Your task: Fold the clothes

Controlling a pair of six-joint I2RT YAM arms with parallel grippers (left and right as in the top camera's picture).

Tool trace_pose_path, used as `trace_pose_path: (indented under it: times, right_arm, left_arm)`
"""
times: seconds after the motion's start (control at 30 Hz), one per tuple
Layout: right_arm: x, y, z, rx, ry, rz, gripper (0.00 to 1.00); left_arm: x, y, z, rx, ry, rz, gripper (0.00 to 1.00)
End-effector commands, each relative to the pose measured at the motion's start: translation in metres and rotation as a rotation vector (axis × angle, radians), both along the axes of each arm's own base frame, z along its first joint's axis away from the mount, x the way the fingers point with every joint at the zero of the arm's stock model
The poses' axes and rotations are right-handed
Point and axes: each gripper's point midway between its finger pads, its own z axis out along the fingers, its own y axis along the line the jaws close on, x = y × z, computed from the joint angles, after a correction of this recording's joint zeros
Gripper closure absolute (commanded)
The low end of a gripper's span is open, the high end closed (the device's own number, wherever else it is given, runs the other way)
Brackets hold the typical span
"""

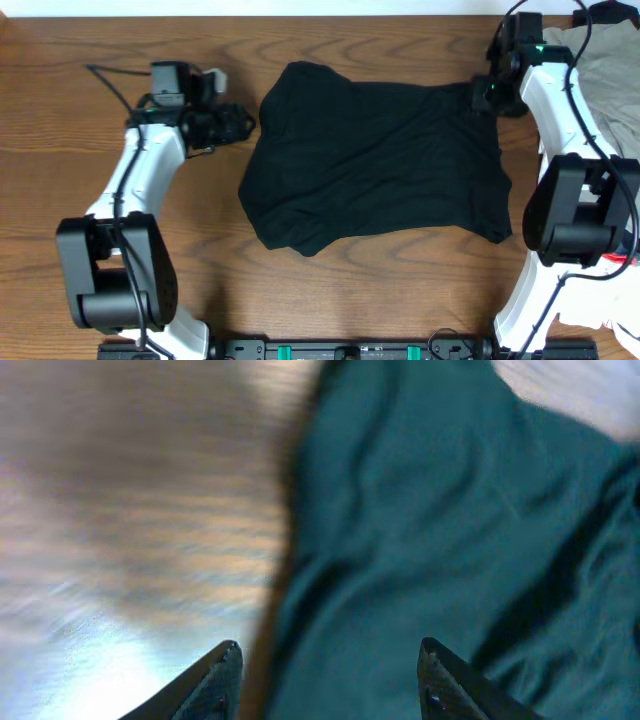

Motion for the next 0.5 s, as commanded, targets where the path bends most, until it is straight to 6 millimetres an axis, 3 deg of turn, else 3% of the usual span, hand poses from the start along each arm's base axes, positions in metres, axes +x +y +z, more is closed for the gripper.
trace_pose_path:
  times: [0.0,0.1,0.2,0.37,0.47]
  right_arm:
    - [-0.026,0.019,0.012,0.068,0.069,0.081,0.49]
    - [-0.060,0.020,0.001,0.079,0.209,0.076,0.52]
    - [-0.084,0.020,-0.003,0.084,0.305,0.081,0.51]
    - [-0.101,0.012,0.006,0.078,0.358,0.059,0.51]
    - [-0.105,0.006,0.018,0.079,0.343,0.043,0.50]
  left_arm:
    - [0.006,-0.023,0.005,0.098,-0.083,-0.132,0.43]
    - [-0.010,-0.039,-0.002,0.097,-0.024,-0.170,0.43]
    - [-0.051,-0.051,-0.014,0.062,0.150,-0.208,0.43]
    - [-0.124,-0.051,-0.024,0.053,0.467,-0.226,0.37]
    - [-0.145,-0.041,-0.023,0.115,0.545,-0.229,0.37]
